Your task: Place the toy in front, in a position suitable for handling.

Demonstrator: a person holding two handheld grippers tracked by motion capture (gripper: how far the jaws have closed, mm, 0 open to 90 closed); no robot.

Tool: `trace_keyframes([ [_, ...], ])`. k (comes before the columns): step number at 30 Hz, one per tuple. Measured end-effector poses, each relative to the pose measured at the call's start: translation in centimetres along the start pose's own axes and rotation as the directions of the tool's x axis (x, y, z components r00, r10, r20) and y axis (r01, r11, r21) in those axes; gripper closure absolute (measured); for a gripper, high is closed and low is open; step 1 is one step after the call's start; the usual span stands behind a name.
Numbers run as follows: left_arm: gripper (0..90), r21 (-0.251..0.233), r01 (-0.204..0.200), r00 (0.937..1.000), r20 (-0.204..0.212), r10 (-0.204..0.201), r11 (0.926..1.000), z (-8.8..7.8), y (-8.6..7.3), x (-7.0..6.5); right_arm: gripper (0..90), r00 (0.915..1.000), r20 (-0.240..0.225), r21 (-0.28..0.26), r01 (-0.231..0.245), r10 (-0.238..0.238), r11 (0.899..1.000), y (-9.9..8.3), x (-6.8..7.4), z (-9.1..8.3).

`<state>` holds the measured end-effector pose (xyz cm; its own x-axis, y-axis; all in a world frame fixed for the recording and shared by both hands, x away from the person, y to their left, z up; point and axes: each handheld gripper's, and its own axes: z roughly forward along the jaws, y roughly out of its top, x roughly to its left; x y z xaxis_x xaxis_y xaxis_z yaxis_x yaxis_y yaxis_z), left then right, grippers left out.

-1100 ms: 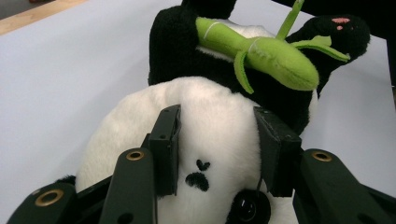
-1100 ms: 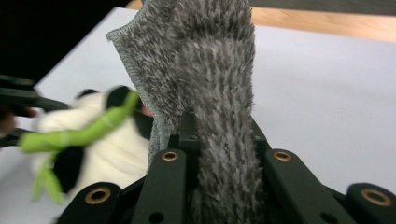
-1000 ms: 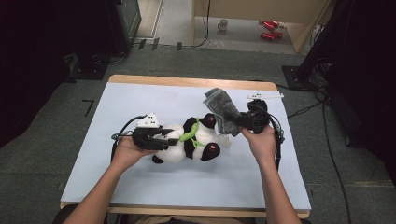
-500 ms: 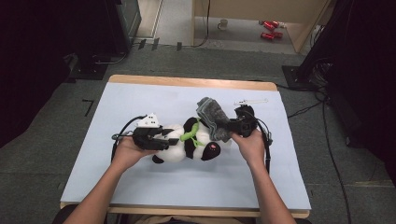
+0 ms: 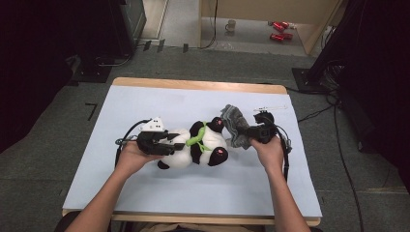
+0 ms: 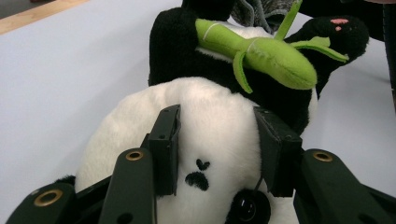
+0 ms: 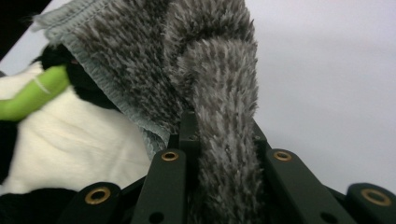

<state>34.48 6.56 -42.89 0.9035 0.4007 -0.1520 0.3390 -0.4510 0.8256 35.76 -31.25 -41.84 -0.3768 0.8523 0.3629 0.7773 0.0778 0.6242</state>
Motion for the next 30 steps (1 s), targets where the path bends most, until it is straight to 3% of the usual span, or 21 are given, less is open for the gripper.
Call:
trace_keyframes([
  [6,55.5,-0.008,0.044,0.9990,-0.006,-0.044,0.9990,0.1,0.2,0.6,77.2,0.9998,-0.004,-0.051,-0.022,0.022,0.998,0.2,-0.5,-2.0],
  [10,55.1,-0.023,0.093,0.9957,-0.004,-0.093,0.9954,0.3,0.3,1.3,77.2,0.9992,-0.040,-0.086,0.007,-0.011,0.996,0.7,0.9,-3.5],
  [13,55.2,-0.024,0.104,0.9946,0.002,-0.104,0.9943,0.3,0.4,1.6,77.2,0.9964,-0.077,-0.101,0.029,-0.036,0.994,1.0,2.4,-4.3],
  [22,55.4,-0.028,0.123,0.9924,0.001,-0.123,0.9920,0.5,0.6,2.1,77.2,0.9780,-0.164,-0.101,0.114,-0.129,0.988,1.6,6.8,-5.0],
  [30,55.5,-0.031,0.120,0.9928,-0.004,-0.120,0.9924,0.6,0.6,2.1,77.1,0.9525,-0.226,-0.088,0.188,-0.203,0.978,1.9,10.4,-4.8],
])
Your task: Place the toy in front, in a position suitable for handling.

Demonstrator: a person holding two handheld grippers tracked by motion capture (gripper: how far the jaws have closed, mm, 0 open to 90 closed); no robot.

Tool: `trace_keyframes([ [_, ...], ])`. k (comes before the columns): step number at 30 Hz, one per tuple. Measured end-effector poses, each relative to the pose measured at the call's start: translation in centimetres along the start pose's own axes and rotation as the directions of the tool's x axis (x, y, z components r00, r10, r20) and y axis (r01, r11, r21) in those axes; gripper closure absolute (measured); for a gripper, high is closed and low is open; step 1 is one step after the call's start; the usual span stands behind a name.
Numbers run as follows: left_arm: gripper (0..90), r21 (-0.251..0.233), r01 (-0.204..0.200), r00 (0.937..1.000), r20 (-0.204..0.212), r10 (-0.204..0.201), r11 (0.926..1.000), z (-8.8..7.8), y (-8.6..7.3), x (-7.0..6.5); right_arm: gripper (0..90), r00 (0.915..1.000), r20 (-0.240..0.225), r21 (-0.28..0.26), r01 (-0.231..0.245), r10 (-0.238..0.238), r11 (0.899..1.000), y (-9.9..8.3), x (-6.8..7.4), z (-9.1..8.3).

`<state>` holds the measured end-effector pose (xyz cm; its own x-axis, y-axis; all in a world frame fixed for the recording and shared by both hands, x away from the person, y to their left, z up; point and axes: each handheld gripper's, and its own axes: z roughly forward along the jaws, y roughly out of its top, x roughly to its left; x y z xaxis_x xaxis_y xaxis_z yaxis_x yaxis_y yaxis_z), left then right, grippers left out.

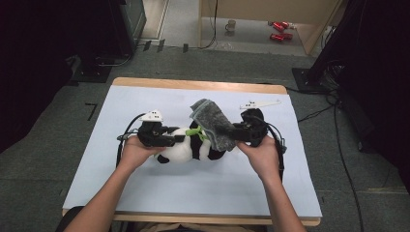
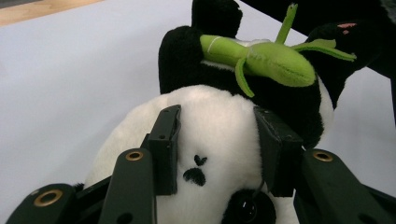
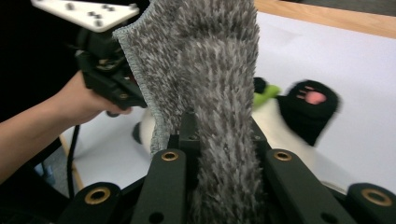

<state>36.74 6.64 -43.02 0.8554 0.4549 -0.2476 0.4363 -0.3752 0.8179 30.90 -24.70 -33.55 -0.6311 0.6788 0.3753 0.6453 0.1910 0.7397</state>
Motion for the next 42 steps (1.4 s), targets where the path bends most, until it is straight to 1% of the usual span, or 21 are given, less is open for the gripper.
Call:
trace_keyframes([
  [3,55.6,0.001,0.000,1.0000,-0.003,0.000,1.0000,0.0,0.0,-0.1,77.0,0.9998,-0.012,0.018,0.017,-0.017,1.000,0.0,0.8,1.0],
  [5,55.5,0.004,-0.005,1.0000,-0.005,0.005,1.0000,0.1,0.0,-0.3,77.0,0.9996,-0.016,0.047,0.025,-0.025,0.999,-0.1,1.0,2.0],
  [7,55.6,0.008,-0.011,0.9999,-0.007,0.011,0.9999,0.0,0.0,-0.4,77.0,0.9996,-0.014,0.082,0.024,-0.023,0.996,-0.5,0.9,3.0],
  [8,55.6,0.010,-0.015,0.9999,-0.008,0.015,0.9998,0.0,0.0,-0.5,77.0,0.9996,-0.005,0.100,0.027,-0.026,0.995,-0.7,0.8,3.5],
  [9,55.6,0.012,-0.016,0.9998,-0.007,0.017,0.9998,0.0,0.0,-0.5,77.0,0.9998,0.008,0.127,0.020,-0.021,0.992,-1.0,0.6,3.9],
  [11,55.5,0.013,-0.024,0.9997,-0.006,0.024,0.9996,0.0,0.0,-0.5,76.9,0.9998,0.013,0.151,0.010,-0.013,0.989,-1.5,0.1,4.4],
  [13,55.5,0.014,-0.028,0.9996,-0.005,0.028,0.9995,0.0,0.0,-0.6,76.8,1.0000,0.009,0.156,-0.005,0.004,0.988,-1.8,-0.4,4.4],
  [18,55.7,0.012,-0.026,0.9997,0.003,0.026,0.9996,0.1,0.0,-0.3,76.9,0.9990,0.018,0.154,-0.044,0.042,0.987,-2.3,-1.8,3.4],
  [20,55.8,0.012,-0.029,0.9996,0.004,0.029,0.9995,0.1,0.0,-0.4,76.9,0.9987,0.015,0.158,-0.050,0.049,0.986,-2.4,-2.3,3.1],
  [26,55.8,0.011,-0.035,0.9994,0.009,0.035,0.9993,0.1,0.0,-0.4,76.8,0.9954,0.012,0.152,-0.096,0.095,0.984,-3.0,-3.9,2.3],
  [33,55.8,0.012,-0.038,0.9992,0.012,0.038,0.9992,0.1,-0.1,-0.4,76.6,0.9933,0.014,0.141,-0.116,0.115,0.983,-3.3,-5.0,1.7],
  [35,55.7,0.013,-0.039,0.9992,0.012,0.038,0.9992,0.1,-0.1,-0.4,76.7,0.9914,0.025,0.131,-0.131,0.128,0.983,-3.3,-5.3,1.3],
  [36,55.8,0.015,-0.038,0.9992,0.011,0.038,0.9991,0.1,-0.1,-0.4,76.9,0.9908,0.040,0.125,-0.133,0.129,0.983,-3.4,-5.5,1.1],
  [37,55.8,0.015,-0.035,0.9994,0.007,0.035,0.9993,0.1,-0.1,-0.4,77.2,0.9887,0.071,0.127,-0.140,0.132,0.982,-3.4,-5.8,0.7],
  [38,55.8,0.015,-0.028,0.9996,-0.001,0.028,0.9995,0.0,-0.1,-0.3,77.5,0.9851,0.119,0.133,-0.140,0.125,0.981,-3.5,-6.1,0.5],
  [39,55.8,0.012,-0.012,0.9999,0.002,0.012,0.9999,-0.1,-0.1,-0.1,77.6,0.9800,0.165,0.155,-0.138,0.112,0.978,-3.7,-6.4,0.3],
  [40,55.8,0.010,-0.004,1.0000,0.005,0.004,0.9999,-0.1,-0.1,0.0,77.6,0.9753,0.190,0.168,-0.145,0.113,0.975,-3.9,-6.9,0.1],
  [42,55.8,0.009,-0.007,1.0000,0.005,0.007,0.9999,-0.1,-0.1,-0.1,77.6,0.9696,0.197,0.152,-0.177,0.145,0.972,-4.2,-7.6,-0.3],
])
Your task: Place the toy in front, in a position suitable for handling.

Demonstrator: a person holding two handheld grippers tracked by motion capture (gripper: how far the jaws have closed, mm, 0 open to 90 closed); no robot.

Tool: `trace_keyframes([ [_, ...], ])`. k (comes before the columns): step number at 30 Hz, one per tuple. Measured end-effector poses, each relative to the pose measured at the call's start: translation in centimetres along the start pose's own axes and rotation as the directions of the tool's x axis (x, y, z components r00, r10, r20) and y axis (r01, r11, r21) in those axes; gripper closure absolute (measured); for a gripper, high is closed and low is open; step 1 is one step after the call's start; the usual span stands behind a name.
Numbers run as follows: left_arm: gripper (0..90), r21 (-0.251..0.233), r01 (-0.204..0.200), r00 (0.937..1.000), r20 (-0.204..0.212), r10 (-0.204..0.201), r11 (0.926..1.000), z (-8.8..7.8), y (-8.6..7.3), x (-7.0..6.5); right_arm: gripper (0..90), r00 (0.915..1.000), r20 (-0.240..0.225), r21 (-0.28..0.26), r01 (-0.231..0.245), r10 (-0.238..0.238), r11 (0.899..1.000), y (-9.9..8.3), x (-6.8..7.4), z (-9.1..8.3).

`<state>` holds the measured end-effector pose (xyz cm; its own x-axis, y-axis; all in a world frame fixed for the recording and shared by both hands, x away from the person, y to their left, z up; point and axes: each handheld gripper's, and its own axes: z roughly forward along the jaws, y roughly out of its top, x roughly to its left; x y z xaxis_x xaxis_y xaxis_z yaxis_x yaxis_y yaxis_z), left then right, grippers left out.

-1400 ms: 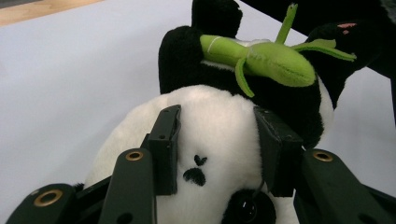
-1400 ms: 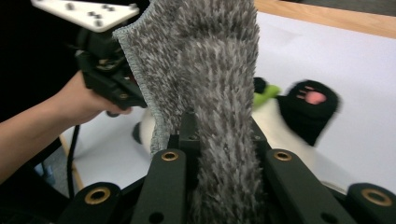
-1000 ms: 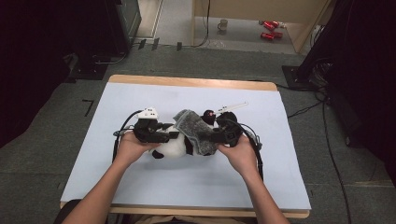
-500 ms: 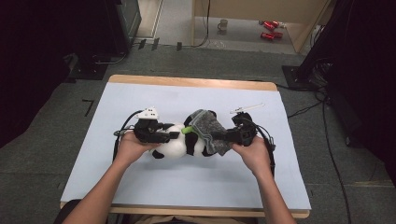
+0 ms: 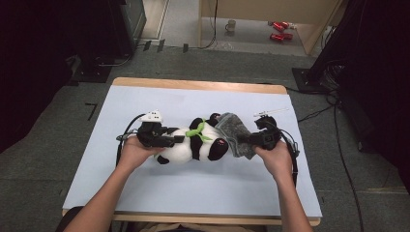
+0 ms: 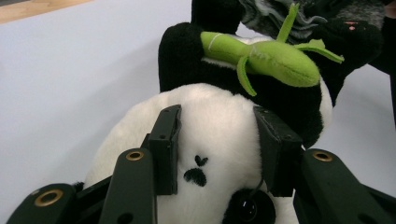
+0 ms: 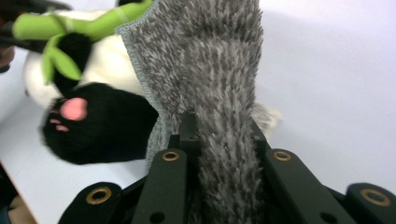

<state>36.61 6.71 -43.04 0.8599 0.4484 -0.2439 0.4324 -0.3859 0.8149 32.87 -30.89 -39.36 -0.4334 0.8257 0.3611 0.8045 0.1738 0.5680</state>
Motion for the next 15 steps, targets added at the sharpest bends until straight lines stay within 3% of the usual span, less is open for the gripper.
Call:
trace_keyframes([
  [4,55.8,0.004,-0.007,1.0000,-0.004,0.007,1.0000,0.0,0.0,-0.2,77.5,0.9988,-0.048,-0.065,-0.015,0.011,0.998,0.4,-0.1,-1.4],
  [9,55.9,0.006,-0.021,0.9997,-0.008,0.021,0.9998,0.0,0.0,-0.5,77.5,0.9915,-0.116,-0.144,0.042,-0.059,0.989,1.5,2.8,-3.1],
  [12,55.8,0.004,-0.027,0.9996,-0.011,0.027,0.9996,0.0,0.0,-0.6,77.4,0.9779,-0.171,-0.154,0.094,-0.120,0.984,2.0,5.0,-2.8],
  [15,55.8,0.004,-0.027,0.9996,-0.011,0.027,0.9996,0.0,0.0,-0.6,77.3,0.9676,-0.203,-0.122,0.127,-0.150,0.984,2.1,6.5,-1.7],
])
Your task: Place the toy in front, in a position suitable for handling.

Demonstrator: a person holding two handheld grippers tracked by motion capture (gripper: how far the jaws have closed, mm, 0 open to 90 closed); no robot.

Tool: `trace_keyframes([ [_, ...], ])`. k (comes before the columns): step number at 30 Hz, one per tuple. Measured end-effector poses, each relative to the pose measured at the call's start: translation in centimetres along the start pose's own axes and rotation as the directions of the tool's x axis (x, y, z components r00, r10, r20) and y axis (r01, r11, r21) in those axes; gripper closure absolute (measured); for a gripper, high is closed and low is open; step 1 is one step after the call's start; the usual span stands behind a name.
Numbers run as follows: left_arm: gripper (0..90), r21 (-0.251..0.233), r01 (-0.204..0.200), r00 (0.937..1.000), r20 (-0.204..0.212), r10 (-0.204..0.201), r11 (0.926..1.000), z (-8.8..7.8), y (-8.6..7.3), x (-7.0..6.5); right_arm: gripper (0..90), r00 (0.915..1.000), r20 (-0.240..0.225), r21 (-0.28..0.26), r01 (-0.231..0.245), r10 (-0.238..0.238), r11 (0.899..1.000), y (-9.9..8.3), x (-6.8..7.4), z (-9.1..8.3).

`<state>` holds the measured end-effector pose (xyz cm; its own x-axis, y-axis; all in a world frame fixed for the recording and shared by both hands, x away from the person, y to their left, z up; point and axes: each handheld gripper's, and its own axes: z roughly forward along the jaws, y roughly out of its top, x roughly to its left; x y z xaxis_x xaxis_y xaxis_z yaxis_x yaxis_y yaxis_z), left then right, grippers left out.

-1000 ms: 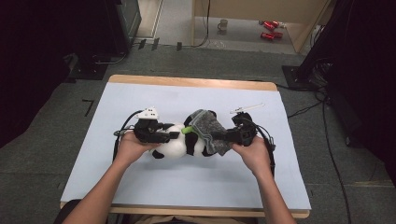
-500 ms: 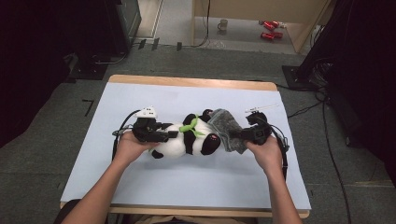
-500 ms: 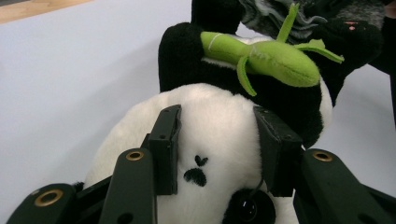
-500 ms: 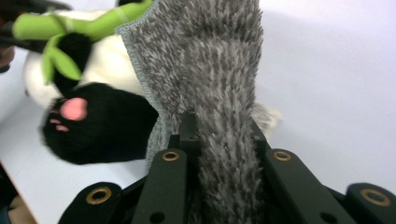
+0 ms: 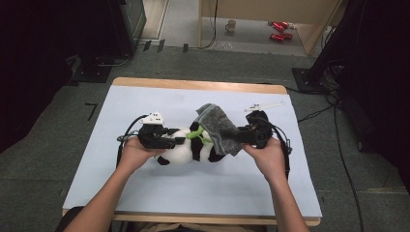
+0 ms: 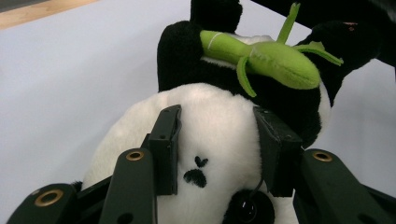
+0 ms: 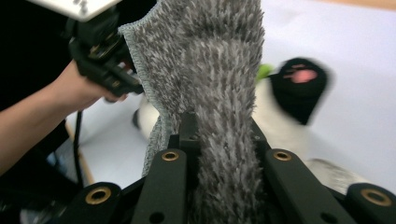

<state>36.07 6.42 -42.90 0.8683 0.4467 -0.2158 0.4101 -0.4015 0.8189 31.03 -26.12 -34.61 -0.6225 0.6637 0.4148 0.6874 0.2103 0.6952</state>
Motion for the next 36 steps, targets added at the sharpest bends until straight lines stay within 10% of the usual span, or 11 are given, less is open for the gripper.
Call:
trace_keyframes([
  [7,55.6,0.005,-0.021,0.9997,0.010,0.021,0.9998,-0.1,-0.1,-0.1,77.1,0.9996,0.003,0.092,-0.028,0.027,0.995,-1.1,-1.2,2.6],
  [23,56.4,0.012,-0.040,0.9992,0.011,0.040,0.9991,-0.3,-0.2,-0.7,77.4,0.9850,0.120,0.091,-0.135,0.124,0.987,-2.6,-5.9,0.5],
  [36,55.3,0.002,-0.062,0.9980,-0.011,0.062,0.9981,-0.5,-0.5,-1.6,77.4,0.9996,-0.029,0.008,0.000,0.000,1.000,2.1,-1.0,1.5],
])
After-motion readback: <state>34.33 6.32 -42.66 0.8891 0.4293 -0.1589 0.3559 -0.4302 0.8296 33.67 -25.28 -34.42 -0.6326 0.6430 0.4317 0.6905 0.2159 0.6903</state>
